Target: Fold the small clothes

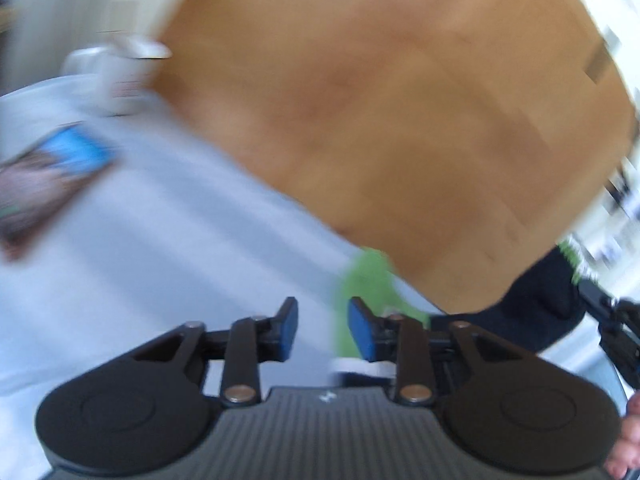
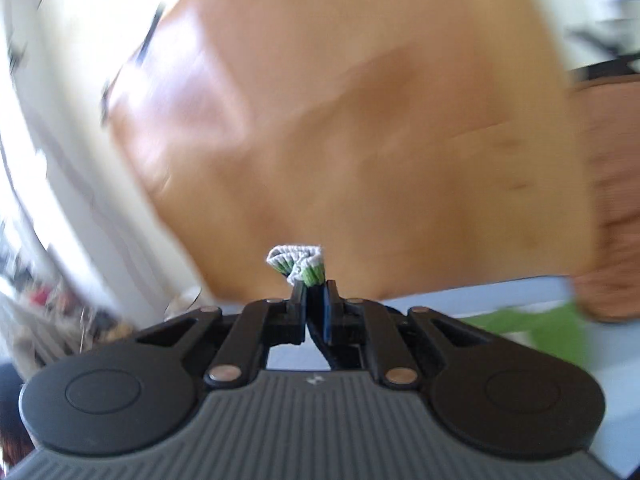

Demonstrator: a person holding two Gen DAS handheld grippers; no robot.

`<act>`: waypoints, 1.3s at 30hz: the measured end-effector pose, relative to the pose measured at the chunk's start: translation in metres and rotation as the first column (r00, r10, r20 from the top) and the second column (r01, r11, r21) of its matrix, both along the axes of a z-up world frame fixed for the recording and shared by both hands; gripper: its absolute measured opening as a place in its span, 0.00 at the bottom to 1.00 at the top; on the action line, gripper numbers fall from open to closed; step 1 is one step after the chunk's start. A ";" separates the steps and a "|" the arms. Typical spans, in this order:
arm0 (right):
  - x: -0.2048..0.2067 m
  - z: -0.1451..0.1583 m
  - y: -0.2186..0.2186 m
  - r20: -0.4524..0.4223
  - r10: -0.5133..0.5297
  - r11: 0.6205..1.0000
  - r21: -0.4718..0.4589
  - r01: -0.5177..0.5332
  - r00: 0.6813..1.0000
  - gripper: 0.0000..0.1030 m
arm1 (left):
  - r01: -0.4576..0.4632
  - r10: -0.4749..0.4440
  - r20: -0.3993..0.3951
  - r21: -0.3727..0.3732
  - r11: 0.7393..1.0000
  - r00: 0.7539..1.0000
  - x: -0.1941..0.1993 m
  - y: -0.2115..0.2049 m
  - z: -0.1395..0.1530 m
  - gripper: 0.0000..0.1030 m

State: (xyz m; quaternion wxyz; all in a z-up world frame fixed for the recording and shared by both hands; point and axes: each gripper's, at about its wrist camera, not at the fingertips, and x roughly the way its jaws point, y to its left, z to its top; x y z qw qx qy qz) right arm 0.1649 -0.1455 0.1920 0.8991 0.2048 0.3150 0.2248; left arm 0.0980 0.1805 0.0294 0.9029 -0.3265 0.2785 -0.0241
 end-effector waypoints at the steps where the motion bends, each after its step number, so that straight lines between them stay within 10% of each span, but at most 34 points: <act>1: -0.010 0.000 -0.020 -0.001 -0.042 0.999 0.008 0.042 0.999 0.10 | 0.053 -0.053 0.004 0.007 0.999 0.999 0.015 -0.016 0.005 0.35; 8: -0.087 -0.046 -0.122 -0.109 -0.254 0.958 0.108 0.266 0.961 0.10 | 0.319 -0.312 -0.096 0.070 0.945 0.945 0.107 -0.117 -0.004 0.48; 16: -0.114 -0.088 -0.133 -0.221 -0.252 0.912 0.271 0.308 0.942 0.10 | 0.471 -0.456 -0.213 0.024 0.882 0.864 0.160 -0.183 -0.038 0.57; 20: -0.118 -0.085 -0.130 -0.221 -0.227 0.912 0.293 0.286 0.949 0.10 | 0.496 -0.478 -0.222 0.033 0.868 0.850 0.167 -0.200 -0.047 0.09; 29: -0.160 -0.088 -0.116 -0.246 -0.151 0.927 0.301 0.224 0.957 0.10 | 0.369 -0.361 -0.074 0.146 0.918 0.929 0.114 -0.159 -0.011 0.10; 34: -0.166 -0.124 -0.116 -0.386 -0.166 0.911 0.292 0.291 0.908 0.10 | 0.421 -0.376 -0.226 0.210 0.882 0.899 0.133 -0.177 -0.039 0.37; 39: -0.178 -0.097 -0.125 -0.278 -0.194 0.886 0.361 0.289 0.941 0.10 | 0.401 -0.380 -0.143 0.170 0.900 0.914 0.125 -0.169 -0.020 0.55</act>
